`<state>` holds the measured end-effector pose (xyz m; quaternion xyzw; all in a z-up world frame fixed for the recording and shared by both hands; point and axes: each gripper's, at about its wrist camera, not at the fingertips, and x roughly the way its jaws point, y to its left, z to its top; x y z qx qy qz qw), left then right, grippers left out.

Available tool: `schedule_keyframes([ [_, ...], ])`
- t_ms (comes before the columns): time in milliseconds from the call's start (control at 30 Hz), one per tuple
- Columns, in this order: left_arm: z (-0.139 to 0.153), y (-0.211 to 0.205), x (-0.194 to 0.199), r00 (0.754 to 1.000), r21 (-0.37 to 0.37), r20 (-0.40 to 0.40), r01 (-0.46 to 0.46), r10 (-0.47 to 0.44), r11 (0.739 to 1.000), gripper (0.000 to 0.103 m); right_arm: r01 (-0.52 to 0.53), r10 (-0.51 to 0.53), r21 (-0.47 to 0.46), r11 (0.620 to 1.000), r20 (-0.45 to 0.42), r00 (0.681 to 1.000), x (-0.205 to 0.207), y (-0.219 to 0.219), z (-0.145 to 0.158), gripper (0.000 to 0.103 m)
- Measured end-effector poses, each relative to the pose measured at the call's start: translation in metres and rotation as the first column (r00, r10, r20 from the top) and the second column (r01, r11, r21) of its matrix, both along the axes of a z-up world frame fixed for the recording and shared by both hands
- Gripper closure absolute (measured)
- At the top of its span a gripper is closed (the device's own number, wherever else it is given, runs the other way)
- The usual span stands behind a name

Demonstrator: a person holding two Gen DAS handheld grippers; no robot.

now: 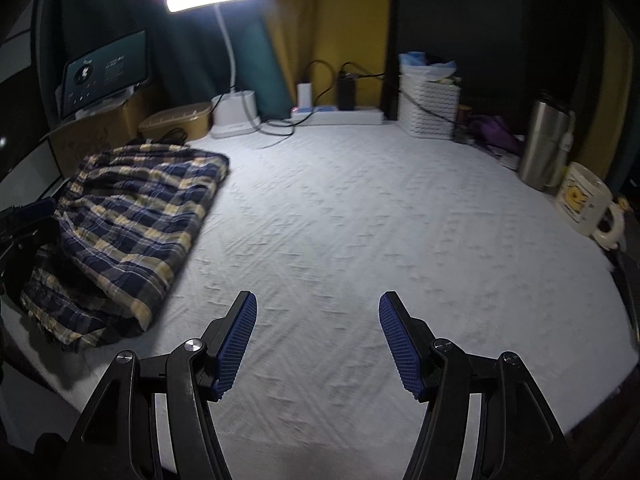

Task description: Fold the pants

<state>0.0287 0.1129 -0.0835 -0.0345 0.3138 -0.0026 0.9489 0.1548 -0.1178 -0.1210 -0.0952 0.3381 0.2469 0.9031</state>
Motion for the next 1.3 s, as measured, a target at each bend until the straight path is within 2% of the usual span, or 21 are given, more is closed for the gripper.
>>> schedule_keyframes([
  [233,0.009,-0.026,-0.001,0.998,0.006,0.045,0.052,-0.052,0.999,0.028,0.045,-0.046,0.035,0.998,0.029,0.999,-0.01,-0.033,0.013,0.037],
  [333,0.015,-0.036,-0.002,0.996,0.005,0.063,0.067,-0.067,0.998,0.024,0.064,-0.067,0.046,0.997,0.049,0.997,-0.016,-0.044,0.02,0.036],
  [400,0.018,-0.041,-0.003,0.994,0.006,0.076,0.074,-0.075,0.997,0.02,0.076,-0.079,0.054,0.996,0.067,0.995,-0.021,-0.053,0.026,0.033],
  [467,0.023,-0.046,-0.004,0.992,0.007,0.091,0.085,-0.085,0.996,0.018,0.084,-0.089,0.062,0.995,0.085,0.992,-0.026,-0.061,0.031,0.022],
  [500,0.025,-0.048,-0.005,0.991,0.008,0.1,0.09,-0.09,0.996,0.018,0.087,-0.093,0.065,0.994,0.092,0.991,-0.028,-0.065,0.033,0.02],
  [1033,0.073,-0.069,-0.03,0.969,0.021,0.238,0.065,-0.068,0.998,0.013,0.123,-0.148,0.124,0.985,0.214,0.966,-0.067,-0.099,0.085,0.019],
  [1100,0.079,-0.07,-0.033,0.963,0.013,0.261,0.063,-0.064,0.998,0.01,0.127,-0.156,0.134,0.983,0.232,0.96,-0.073,-0.101,0.094,0.019],
  [1167,0.086,-0.071,-0.038,0.954,0.014,0.295,0.059,-0.06,0.998,0.001,0.132,-0.164,0.138,0.982,0.251,0.954,-0.078,-0.102,0.101,0.018],
  [1300,0.096,-0.074,-0.047,0.937,0.026,0.344,0.048,-0.054,0.998,0.001,0.137,-0.177,0.155,0.978,0.285,0.942,-0.088,-0.106,0.116,0.017],
])
